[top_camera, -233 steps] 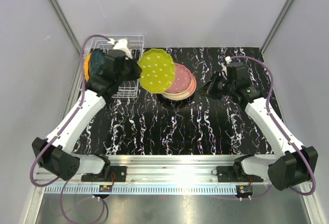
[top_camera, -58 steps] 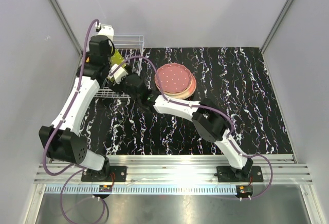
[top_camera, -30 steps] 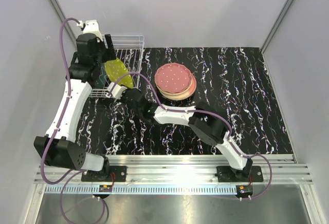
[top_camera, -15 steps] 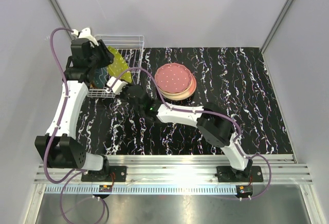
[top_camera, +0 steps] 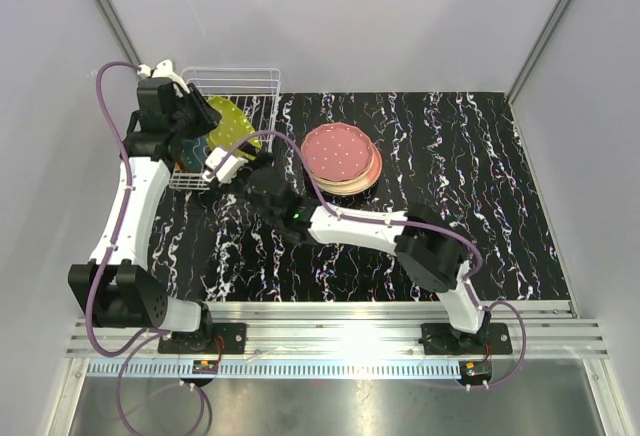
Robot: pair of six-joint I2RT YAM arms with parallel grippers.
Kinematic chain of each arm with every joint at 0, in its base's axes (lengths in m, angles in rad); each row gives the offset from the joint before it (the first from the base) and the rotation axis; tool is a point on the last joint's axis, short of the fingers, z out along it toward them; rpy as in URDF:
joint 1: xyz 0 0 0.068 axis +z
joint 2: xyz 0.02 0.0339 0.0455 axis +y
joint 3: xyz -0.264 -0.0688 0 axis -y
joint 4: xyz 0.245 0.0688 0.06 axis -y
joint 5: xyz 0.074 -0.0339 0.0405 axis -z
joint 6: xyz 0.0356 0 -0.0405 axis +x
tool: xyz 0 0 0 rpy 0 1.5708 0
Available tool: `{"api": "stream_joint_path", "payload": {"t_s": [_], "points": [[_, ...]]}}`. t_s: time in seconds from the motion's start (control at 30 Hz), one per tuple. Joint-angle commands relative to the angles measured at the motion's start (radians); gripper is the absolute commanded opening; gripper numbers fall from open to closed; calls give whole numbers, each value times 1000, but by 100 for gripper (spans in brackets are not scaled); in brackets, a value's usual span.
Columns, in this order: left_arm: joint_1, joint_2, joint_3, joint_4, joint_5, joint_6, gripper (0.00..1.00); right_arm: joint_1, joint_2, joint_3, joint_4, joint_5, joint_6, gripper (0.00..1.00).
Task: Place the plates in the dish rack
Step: Pass the plate from the right arm to the left, then insert the plate into the dish rack
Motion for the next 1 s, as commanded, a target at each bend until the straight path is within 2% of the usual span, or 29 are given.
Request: {"api": "stream_joint_path", "payload": {"t_s": [0.0, 0.03, 0.1, 0.2, 0.3, 0.33, 0.4, 0.6, 0.73, 0.8, 0.83, 0.9, 0.97], "points": [[25, -50, 38, 126, -15, -18, 0, 14, -158, 16, 1, -53, 86, 92], [30, -48, 49, 133, -24, -23, 0, 14, -174, 13, -56, -68, 130, 96], [34, -45, 57, 147, -40, -34, 0, 14, -212, -1, -86, -105, 151, 100], [40, -38, 72, 167, -75, -37, 0, 14, -275, -47, -141, -159, 192, 100], [42, -39, 86, 190, -112, 3, 0, 14, -352, -72, -309, -245, 269, 100], [40, -41, 84, 213, -119, 40, 0, 14, -373, -81, -390, -257, 324, 100], [42, -51, 60, 248, -132, 112, 0, 14, -445, -118, -426, -276, 373, 100], [39, -101, -83, 489, -149, 355, 0, 13, -648, -349, -396, -254, 402, 100], [19, -81, -86, 520, -147, 436, 0, 7, -728, -461, -376, -210, 404, 100], [7, -62, -81, 519, -185, 547, 0, -7, -767, -490, -368, -205, 415, 100], [-53, -55, -80, 522, -210, 592, 0, -12, -778, -516, -362, -208, 418, 100], [-96, -29, -74, 538, -309, 696, 0, -27, -810, -550, -350, -214, 425, 100], [-119, -3, -51, 537, -387, 698, 0, -50, -836, -572, -348, -233, 431, 100]]}}
